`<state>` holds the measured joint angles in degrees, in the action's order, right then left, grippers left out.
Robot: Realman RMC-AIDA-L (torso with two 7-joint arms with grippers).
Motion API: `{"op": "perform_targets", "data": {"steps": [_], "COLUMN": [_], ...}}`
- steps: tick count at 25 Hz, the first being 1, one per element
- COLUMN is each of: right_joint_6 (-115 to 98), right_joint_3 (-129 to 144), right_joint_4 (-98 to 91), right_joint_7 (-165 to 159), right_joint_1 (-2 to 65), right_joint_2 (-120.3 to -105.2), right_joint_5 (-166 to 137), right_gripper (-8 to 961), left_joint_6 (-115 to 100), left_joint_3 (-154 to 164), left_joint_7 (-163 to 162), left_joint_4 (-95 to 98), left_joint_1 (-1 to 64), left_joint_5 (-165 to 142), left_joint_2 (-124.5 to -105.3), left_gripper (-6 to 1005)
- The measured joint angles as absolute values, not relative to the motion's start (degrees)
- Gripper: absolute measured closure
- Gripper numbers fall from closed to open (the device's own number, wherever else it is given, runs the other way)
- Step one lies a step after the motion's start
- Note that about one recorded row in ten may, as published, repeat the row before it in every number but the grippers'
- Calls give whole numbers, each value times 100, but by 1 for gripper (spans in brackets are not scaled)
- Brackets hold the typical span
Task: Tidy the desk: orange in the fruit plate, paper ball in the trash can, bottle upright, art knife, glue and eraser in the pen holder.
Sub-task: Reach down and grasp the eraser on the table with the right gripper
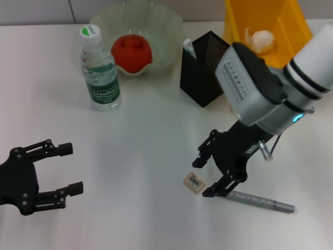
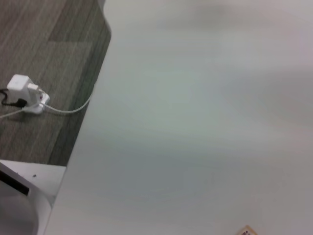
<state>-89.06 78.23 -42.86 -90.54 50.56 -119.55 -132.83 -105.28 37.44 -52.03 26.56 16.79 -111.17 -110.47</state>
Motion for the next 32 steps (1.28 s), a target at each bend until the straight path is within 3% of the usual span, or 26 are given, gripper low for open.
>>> {"op": "perform_targets", "data": {"steps": [32], "right_joint_6": [-8072], "right_joint_3": [8920], "right_joint_4": [-4269], "right_joint_7": [-9096], "right_joint_1": [5071], "right_joint_2": [-11980], "right_joint_5": [-12884], "right_gripper": [285], "left_joint_6": [-10592], "left_joint_3": [3609], "left_joint_7": [-5203], "left_joint_4": [2659], "left_joint_1": [1681], "left_joint_5": [-11118], "left_joint_2": [-11047], "left_gripper": [172]}}
